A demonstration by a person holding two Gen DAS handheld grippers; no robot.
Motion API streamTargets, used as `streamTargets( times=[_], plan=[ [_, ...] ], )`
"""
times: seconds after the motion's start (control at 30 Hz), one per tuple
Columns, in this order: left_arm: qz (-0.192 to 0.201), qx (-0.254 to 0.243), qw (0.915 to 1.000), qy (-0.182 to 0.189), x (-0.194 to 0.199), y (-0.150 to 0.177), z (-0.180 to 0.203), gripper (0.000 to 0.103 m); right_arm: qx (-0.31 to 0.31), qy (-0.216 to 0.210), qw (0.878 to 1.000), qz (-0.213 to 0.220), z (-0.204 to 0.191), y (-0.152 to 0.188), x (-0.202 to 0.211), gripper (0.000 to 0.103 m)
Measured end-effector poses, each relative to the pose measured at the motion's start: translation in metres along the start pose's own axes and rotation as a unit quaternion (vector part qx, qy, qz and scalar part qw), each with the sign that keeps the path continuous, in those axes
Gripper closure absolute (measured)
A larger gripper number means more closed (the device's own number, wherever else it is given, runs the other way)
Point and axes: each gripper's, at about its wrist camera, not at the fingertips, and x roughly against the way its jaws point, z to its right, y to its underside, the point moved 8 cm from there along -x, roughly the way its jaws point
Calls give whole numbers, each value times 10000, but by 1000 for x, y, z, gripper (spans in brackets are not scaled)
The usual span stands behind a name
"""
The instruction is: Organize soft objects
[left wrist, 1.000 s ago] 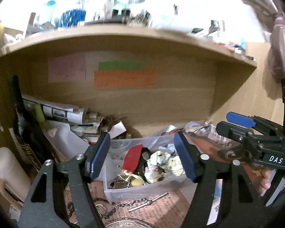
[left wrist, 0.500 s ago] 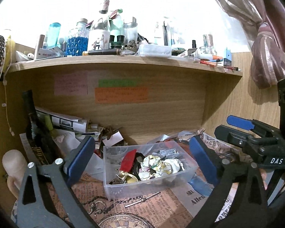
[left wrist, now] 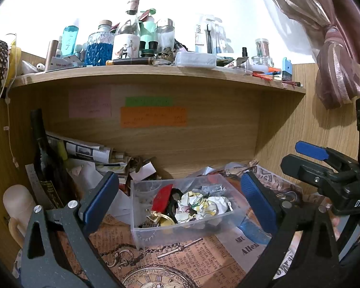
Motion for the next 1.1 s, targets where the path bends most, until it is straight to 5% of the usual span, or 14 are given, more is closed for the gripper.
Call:
streamTargets(
  times=[1.1],
  plan=[
    [-54,98,9999,-30,-3,4,-6,0,-16,-11,10000,-27,-2,3,-2,0]
  ],
)
